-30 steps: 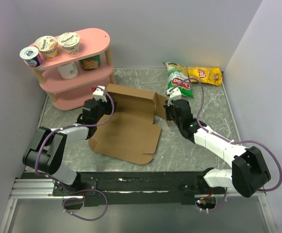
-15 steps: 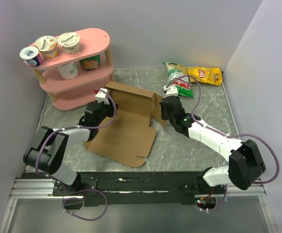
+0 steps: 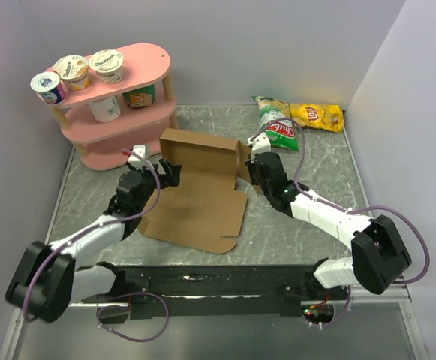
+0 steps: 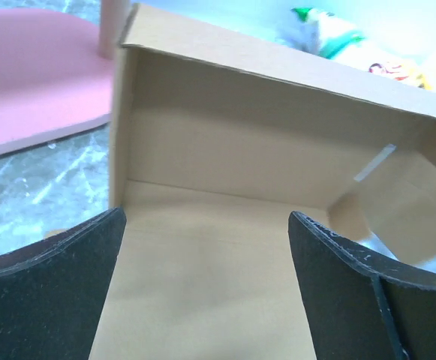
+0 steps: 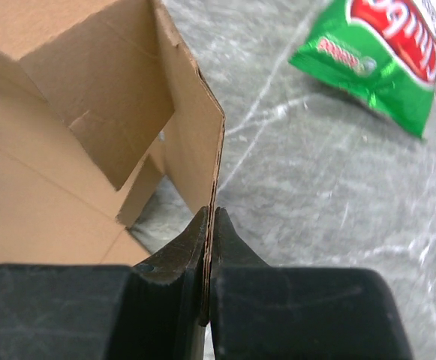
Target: Fold the paper box
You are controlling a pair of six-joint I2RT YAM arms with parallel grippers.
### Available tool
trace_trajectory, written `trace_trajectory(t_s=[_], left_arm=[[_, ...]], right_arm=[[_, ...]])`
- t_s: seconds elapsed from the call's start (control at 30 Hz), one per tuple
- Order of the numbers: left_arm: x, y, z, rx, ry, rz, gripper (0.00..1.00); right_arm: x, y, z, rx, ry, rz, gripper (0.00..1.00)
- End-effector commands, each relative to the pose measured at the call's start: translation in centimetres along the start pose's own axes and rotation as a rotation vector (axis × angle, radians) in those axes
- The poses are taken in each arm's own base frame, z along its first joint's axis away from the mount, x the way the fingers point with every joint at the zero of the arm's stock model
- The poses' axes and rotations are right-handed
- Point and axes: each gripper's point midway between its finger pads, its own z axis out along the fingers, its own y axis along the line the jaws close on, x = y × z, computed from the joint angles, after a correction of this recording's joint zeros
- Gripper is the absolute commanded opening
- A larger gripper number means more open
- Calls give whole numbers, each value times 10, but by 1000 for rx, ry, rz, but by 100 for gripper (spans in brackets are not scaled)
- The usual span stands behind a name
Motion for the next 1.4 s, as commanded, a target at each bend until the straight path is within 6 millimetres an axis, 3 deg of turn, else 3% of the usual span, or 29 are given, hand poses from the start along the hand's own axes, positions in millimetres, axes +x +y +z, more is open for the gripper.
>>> trace_trajectory(t_s=[0.0,0.07,0.1,0.2,0.3,0.37,0.43,0.47,0.53,0.57,0.63,0.8,1.03,1.37], left_arm=[[6,-22,-23,32,5,-43,96],[10,-37,-32,66,5,-36,97],[24,-57,-41,121,38,-32,98],[52,-92,-61,246,87,-65,99],[82,-116,-74,342,144,-110,98],[106,-121,-73,349,206,-112,97],[110,-143,-75,415,203,-121,96],[126,-145,-72,417,241,-98,97],[128,-168,-70,478,237,-94,96],[144,-170,-67,481,273,-68,97],[148,-186,-65,519,279,-55,97],[187,-179,-55,464,375,-48,96],[241,-168,-61,442,517,-109,93],[257,-175,-67,466,540,-110,92]], right_arm=[[-24,-5,-1,-63,-107,-162,0],[-25,-3,4,-107,-126,-196,0],[-27,-3,6,-122,-146,-225,0],[-30,-6,14,-171,-161,-252,0],[-31,-6,19,-210,-149,-259,0],[-30,-5,20,-211,-133,-258,0],[-28,0,22,-240,-121,-249,0],[-28,2,22,-244,-118,-236,0],[-25,2,23,-249,-110,-224,0],[-24,2,23,-242,-101,-205,0],[-23,0,24,-227,-88,-186,0],[-19,-6,24,-179,0,-100,0],[-9,-7,23,-93,71,61,0],[8,13,14,4,120,165,0]])
